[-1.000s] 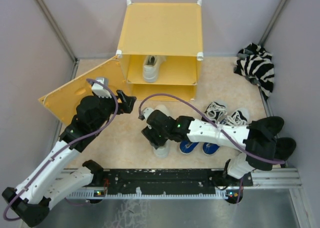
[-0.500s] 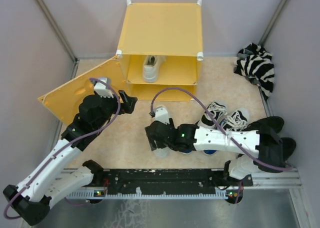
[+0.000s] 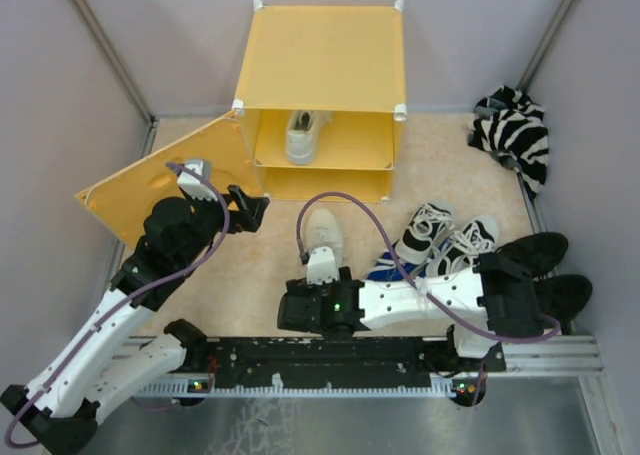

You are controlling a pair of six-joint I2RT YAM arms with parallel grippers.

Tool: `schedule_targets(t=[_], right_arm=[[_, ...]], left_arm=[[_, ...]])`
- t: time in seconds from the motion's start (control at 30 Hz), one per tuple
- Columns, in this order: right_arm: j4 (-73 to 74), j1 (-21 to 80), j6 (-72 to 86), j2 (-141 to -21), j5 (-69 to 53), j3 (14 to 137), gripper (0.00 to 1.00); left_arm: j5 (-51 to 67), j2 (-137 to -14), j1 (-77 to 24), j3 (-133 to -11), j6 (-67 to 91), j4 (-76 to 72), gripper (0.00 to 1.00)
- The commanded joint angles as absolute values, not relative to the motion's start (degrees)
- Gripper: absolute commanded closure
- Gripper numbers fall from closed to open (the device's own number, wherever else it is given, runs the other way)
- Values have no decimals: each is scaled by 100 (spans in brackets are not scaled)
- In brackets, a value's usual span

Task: Place and organize the shoes in the shoe cabinet

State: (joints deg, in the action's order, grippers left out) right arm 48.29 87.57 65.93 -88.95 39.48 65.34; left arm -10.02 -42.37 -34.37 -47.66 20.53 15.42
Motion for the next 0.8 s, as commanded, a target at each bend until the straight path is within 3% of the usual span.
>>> schedule_targets(t=[0.0,0.2,0.43,0.53,0.6,0.67,0.77], right_arm=[[4736,8614,6926,-8967,4643,6598,16],[3889,8223,6466,-8951,4355,6167,18],[3882,8121,6589,-9050,4243,6053,39],[3701,8117,6597,-9060,4058,5913,54],[3621,8121,6637,-9070,3958,5803,73],[3679,8117,6730,-9057,3961,5747,100],[3986,8125,6770,-8949,4231,5859,100]], left_arm=[[-1023,-3947,-3455,-4688,2015,1613,1],[-1052,-3857,-3455,-4564,2019,1598,1],[-999,-3919,-3456,-4565,2003,1565,1],[-993,-3907,-3459,-4533,2020,1573,1],[-1008,-3873,-3454,-4513,2033,1597,1],[-1026,-3827,-3455,-4473,2040,1608,1],[-1071,-3782,-3459,-4454,2035,1621,1]])
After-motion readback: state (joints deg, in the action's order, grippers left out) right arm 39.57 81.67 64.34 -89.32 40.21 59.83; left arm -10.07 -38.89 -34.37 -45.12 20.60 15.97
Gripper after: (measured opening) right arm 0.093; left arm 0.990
